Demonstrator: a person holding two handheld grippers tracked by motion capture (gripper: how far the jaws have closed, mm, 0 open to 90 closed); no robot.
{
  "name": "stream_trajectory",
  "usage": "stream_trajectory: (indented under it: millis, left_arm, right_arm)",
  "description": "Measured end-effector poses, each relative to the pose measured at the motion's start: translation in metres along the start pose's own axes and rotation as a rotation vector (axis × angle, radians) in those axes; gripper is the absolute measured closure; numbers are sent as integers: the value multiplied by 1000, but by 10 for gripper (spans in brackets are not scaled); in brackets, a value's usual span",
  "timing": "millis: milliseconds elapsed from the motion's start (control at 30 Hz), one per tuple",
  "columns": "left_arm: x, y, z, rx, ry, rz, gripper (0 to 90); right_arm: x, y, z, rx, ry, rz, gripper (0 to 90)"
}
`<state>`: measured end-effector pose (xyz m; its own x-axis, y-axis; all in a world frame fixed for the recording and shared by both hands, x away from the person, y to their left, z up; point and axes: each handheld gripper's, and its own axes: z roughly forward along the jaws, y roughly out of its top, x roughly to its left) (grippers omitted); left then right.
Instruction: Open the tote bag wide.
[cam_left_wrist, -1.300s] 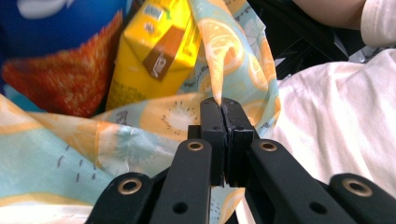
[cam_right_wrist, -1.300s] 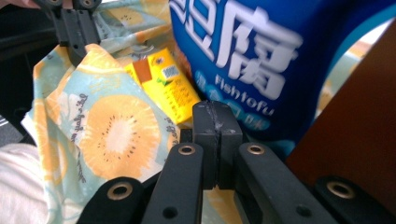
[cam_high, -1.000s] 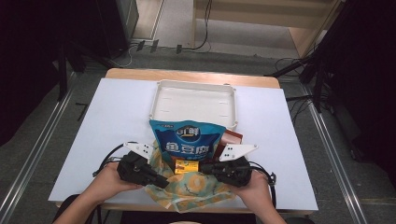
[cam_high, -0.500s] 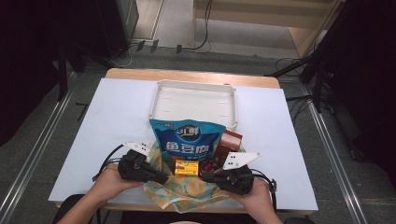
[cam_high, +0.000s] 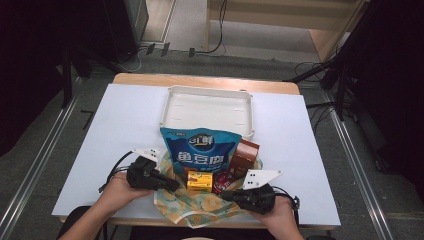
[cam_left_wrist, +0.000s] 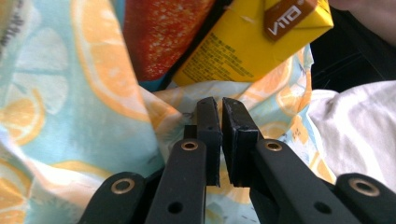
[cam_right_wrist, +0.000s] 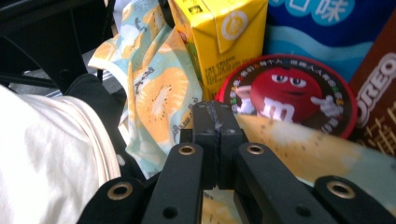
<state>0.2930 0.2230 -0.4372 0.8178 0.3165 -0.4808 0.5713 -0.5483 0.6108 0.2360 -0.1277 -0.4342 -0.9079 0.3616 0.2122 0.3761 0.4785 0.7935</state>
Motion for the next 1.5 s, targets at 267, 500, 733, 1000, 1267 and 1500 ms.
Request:
stream_trajectory:
  millis: [267, 500, 733, 1000, 1267, 1500]
  left_arm:
    - [4, 1, 2, -5, 0, -8, 865]
    - [10, 1, 1, -28, 5, -22, 869]
    - [17, 1, 4, -33, 18, -17, 873]
    - [21, 0, 9, -40, 54, 27, 886]
    - [24, -2, 17, 14, 79, 29, 884]
    - [24, -2, 16, 20, 73, 30, 877]
  right_arm:
    - [-4, -12, -4, 8, 2, -13, 900]
    - [-12, -22, -3, 22, 3, 3, 900]
    - [-26, -35, -3, 8, 35, -6, 900]
    - [-42, -41, 3, 72, 46, -31, 900]
    - [-48, -45, 9, 109, 43, -16, 900]
    - [-49, -46, 3, 99, 41, 31, 900]
